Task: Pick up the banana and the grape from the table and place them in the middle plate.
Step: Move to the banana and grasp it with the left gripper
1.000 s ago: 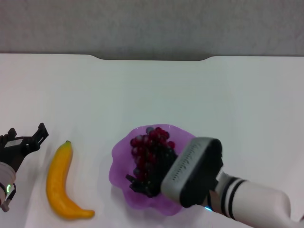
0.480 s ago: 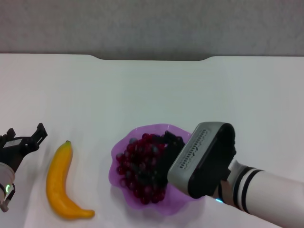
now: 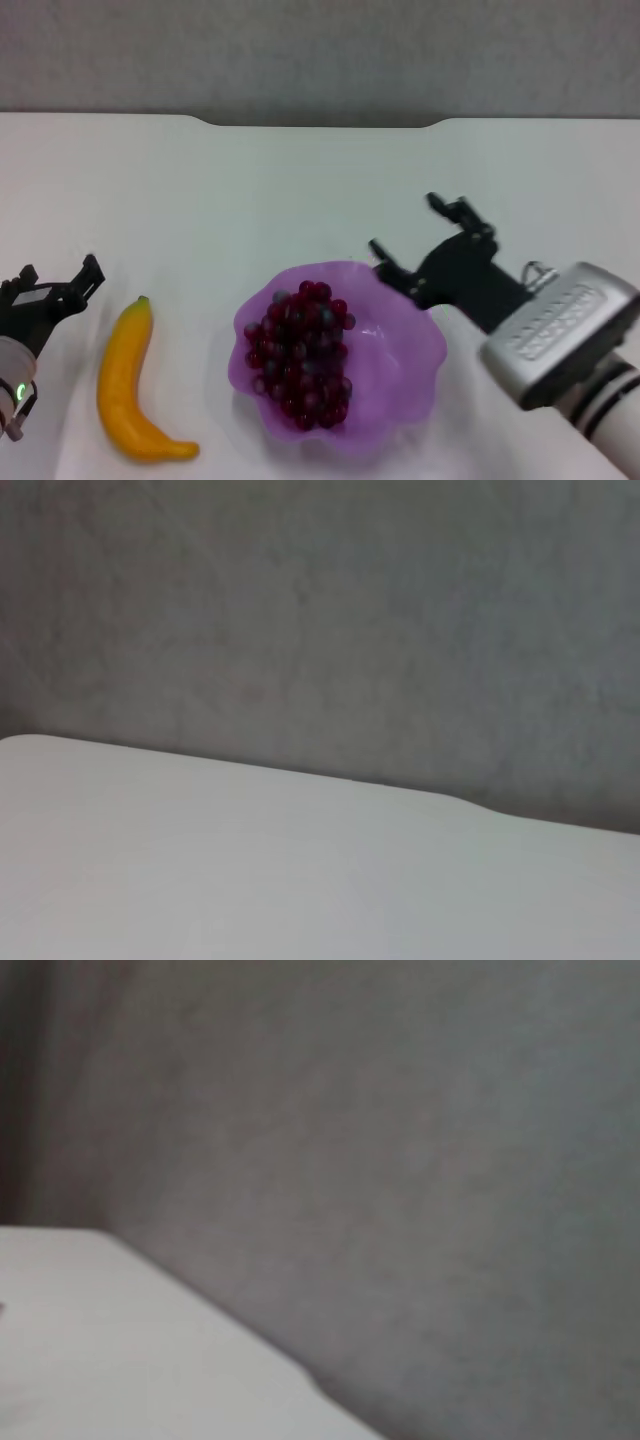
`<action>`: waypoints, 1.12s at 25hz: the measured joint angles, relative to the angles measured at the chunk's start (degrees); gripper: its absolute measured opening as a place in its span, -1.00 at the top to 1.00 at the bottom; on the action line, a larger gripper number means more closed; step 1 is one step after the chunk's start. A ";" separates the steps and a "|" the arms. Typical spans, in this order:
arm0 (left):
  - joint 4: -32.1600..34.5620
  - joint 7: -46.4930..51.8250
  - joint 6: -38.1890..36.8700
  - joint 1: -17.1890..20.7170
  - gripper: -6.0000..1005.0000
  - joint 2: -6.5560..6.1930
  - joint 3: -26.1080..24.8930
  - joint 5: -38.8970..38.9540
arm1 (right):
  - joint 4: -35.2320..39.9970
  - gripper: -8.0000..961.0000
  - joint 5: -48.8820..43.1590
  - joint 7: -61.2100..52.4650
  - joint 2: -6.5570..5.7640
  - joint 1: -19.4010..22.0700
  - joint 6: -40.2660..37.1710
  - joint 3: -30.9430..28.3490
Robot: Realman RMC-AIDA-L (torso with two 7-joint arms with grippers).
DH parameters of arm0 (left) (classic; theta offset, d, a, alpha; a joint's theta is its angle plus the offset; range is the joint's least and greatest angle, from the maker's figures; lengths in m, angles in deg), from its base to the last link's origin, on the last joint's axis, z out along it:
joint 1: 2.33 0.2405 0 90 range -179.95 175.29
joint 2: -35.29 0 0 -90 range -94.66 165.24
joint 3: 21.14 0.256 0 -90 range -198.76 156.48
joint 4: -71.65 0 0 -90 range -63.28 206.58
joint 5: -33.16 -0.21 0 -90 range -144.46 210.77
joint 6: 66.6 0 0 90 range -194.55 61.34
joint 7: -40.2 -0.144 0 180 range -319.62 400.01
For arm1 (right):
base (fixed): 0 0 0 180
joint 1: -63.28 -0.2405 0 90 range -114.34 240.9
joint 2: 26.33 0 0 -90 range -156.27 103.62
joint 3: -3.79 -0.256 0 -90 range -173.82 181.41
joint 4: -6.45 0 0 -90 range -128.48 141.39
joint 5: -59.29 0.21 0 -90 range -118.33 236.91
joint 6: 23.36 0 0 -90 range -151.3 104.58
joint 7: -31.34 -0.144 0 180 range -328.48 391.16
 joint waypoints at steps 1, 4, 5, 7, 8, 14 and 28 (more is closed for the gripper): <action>-0.26 0.12 -0.03 -0.01 -0.78 0.00 0.15 -0.01 | 0.00 -0.84 0.00 0.00 0.00 0.00 0.00 0.00; -1.16 -0.01 -0.53 0.17 -0.78 -0.02 0.39 -0.06 | 8.70 -0.84 0.04 -10.22 0.08 -1.95 -9.36 0.66; -1.46 -0.11 -0.67 0.24 -0.78 -0.02 0.42 -0.09 | 11.18 -0.84 0.08 -13.08 0.08 -2.35 -11.24 0.33; -1.92 -0.17 -0.92 0.26 -0.78 -0.03 0.52 -0.14 | 15.80 -0.84 0.76 -17.42 0.08 -3.17 -14.51 -0.49; -2.17 -0.13 -1.21 0.26 -0.78 -0.03 0.97 -0.15 | 17.84 -0.84 1.35 -18.99 0.07 -3.61 -15.71 -0.78; -3.58 0.91 -3.96 0.30 -0.78 -0.10 3.70 -0.32 | 31.52 -0.84 4.87 -33.32 -0.08 -6.13 -25.95 -0.60; -35.64 -4.33 15.87 7.16 -0.78 -10.69 -2.04 -8.15 | 34.95 -0.84 4.84 -36.78 0.15 -7.02 -21.66 -0.26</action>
